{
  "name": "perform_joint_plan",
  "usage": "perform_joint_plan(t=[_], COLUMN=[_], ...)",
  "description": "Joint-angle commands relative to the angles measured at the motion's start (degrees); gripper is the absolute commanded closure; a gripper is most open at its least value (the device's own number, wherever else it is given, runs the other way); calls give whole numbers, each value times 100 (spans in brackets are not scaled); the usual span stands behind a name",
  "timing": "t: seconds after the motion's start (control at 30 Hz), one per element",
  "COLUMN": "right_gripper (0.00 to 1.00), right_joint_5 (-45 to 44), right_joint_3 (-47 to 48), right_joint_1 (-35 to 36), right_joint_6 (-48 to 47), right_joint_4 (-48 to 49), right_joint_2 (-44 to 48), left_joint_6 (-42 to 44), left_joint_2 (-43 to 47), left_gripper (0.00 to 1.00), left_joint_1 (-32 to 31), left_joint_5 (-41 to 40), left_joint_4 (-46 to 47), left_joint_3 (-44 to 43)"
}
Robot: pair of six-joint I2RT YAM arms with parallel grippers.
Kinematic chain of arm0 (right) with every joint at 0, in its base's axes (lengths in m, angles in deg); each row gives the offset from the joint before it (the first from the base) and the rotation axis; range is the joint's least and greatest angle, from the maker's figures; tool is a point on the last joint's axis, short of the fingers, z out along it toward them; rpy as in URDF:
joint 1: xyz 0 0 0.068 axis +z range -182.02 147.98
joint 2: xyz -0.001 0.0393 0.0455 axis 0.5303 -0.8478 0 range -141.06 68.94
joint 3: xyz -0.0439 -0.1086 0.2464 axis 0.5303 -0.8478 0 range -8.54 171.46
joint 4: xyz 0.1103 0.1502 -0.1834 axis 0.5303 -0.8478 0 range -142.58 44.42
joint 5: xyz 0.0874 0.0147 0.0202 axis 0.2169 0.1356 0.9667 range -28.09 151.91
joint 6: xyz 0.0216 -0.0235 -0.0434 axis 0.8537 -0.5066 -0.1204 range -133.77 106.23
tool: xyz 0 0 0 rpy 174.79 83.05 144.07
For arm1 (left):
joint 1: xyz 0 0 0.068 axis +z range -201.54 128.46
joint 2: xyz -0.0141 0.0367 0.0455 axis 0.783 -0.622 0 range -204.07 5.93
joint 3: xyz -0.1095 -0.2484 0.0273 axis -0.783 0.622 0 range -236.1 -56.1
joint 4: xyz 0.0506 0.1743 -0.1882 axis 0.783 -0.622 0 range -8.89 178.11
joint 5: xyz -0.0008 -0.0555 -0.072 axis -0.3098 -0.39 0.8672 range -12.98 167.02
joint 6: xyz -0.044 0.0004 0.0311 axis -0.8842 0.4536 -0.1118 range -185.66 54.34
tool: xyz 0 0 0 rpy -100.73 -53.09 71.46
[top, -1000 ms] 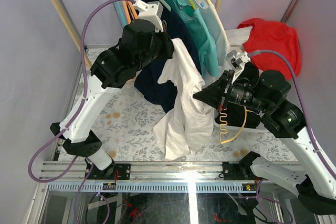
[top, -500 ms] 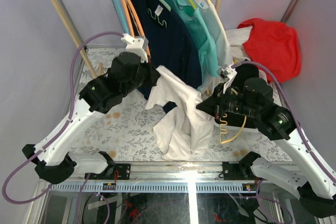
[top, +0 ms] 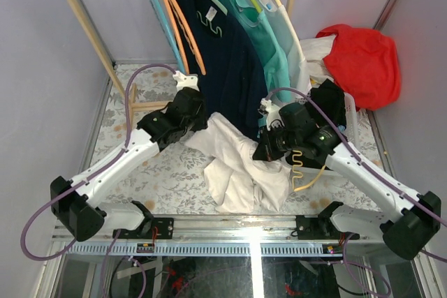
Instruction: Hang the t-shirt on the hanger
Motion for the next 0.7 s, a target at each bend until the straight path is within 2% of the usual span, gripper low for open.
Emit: perform_joint_plan(t=[0.0, 0.1, 0.17, 0.3, 0.57, 0.67], right_gripper=[100, 100, 100, 100, 100, 100], right_joint_5=[-63, -101, -137, -192, -415, -375], right_joint_3=[137, 201, 194, 105, 144, 91], right_joint_1=[47, 56, 58, 58, 58, 58], right_joint_6=[-38, -74, -77, -15, 98, 220], right_joint_4=[307, 407, 490, 685, 971, 1127], right_joint_2=[-308, -591, -699, -772, -872, -834], left_joint_6=[127, 153, 136, -78, -691, -940], left_joint_2=[-55, 27, 176, 332, 613, 543], left_gripper=[64, 60, 57, 64, 58, 52], left_joint_1=[188, 189, 190, 75, -595, -659], left_joint_5=[-532, -682, -481, 401, 850, 1074], left_joint_4=[423, 73, 29, -129, 437, 914], left_joint_3=[-198, -452, -460, -411, 408, 685])
